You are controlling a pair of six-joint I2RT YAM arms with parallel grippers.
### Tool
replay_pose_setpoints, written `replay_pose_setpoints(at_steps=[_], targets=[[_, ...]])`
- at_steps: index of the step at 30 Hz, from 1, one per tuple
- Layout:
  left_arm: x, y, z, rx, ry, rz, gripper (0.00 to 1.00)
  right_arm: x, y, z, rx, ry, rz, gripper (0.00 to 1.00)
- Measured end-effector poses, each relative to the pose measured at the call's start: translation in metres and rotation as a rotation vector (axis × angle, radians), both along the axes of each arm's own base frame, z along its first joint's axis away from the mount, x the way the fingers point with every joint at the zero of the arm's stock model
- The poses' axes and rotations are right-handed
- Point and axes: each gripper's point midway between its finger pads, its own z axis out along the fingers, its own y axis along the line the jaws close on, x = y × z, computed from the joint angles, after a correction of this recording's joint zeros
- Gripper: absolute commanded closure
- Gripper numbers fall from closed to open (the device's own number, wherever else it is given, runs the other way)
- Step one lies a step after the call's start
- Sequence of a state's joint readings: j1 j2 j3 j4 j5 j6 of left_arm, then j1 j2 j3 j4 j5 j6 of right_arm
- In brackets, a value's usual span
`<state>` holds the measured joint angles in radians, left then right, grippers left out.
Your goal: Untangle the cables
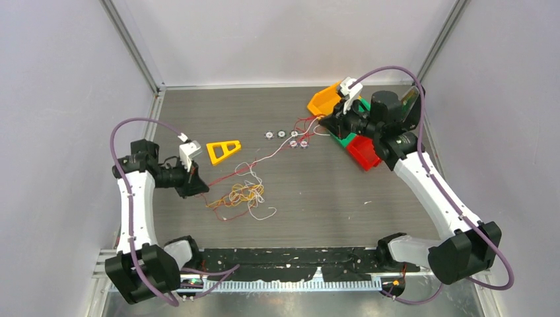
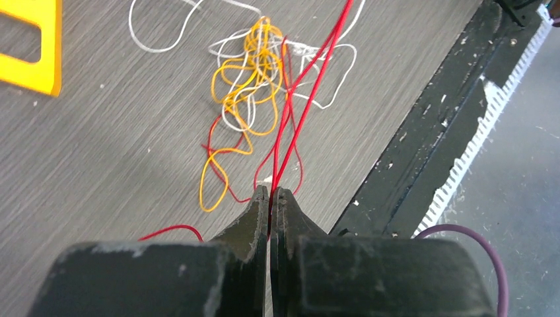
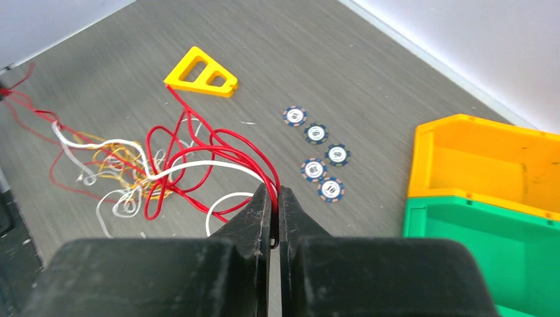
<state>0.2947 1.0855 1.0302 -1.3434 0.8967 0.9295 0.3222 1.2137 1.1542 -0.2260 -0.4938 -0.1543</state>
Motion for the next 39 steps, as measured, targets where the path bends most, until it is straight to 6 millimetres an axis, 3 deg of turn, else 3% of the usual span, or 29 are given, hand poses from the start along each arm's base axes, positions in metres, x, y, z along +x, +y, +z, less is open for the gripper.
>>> replay_pose_setpoints(at_steps=[9,14,15,16,17,18,20,22,25,27,30,35,39], targets=[[0.011,0.046,-0.033,0.040,0.037,0.116,1.00,-0.016,-0.003,-0.010,0.026,0.092,0.075,0.94],[0.012,0.051,-0.036,0.043,0.044,0.119,1.00,-0.022,-0.002,-0.009,0.049,0.111,0.105,0.95],[0.011,0.050,-0.035,0.047,0.038,0.112,0.96,-0.023,-0.002,-0.007,0.060,0.114,0.109,0.95],[0.010,0.047,-0.034,0.054,0.028,0.095,0.78,-0.023,-0.002,-0.005,0.066,0.112,0.112,0.95],[0.009,0.044,-0.033,0.067,0.018,0.074,0.54,-0.022,-0.002,-0.002,0.078,0.110,0.111,0.95],[0.008,0.039,-0.031,0.083,0.006,0.047,0.38,-0.021,-0.001,0.001,0.088,0.101,0.112,0.95],[0.007,0.028,-0.023,0.086,-0.011,0.011,0.27,-0.021,0.004,0.008,0.111,0.084,0.123,0.95],[0.011,0.012,-0.003,0.066,-0.040,-0.005,0.24,-0.025,0.013,0.016,0.131,0.070,0.149,0.95],[0.032,-0.018,0.046,0.027,-0.155,-0.032,0.20,-0.040,0.037,0.025,0.149,0.054,0.231,0.95],[0.045,-0.050,0.085,-0.030,-0.262,-0.080,0.20,-0.055,0.055,0.030,0.157,0.041,0.298,0.95],[0.045,-0.097,0.127,-0.136,-0.342,-0.155,0.19,-0.074,0.075,0.036,0.163,0.025,0.375,0.95],[0.036,-0.157,0.147,-0.247,-0.316,-0.264,0.17,-0.089,0.091,0.044,0.170,0.003,0.427,0.94],[0.041,-0.185,0.148,-0.314,-0.232,-0.248,0.21,-0.097,0.099,0.047,0.171,-0.010,0.455,0.93]])
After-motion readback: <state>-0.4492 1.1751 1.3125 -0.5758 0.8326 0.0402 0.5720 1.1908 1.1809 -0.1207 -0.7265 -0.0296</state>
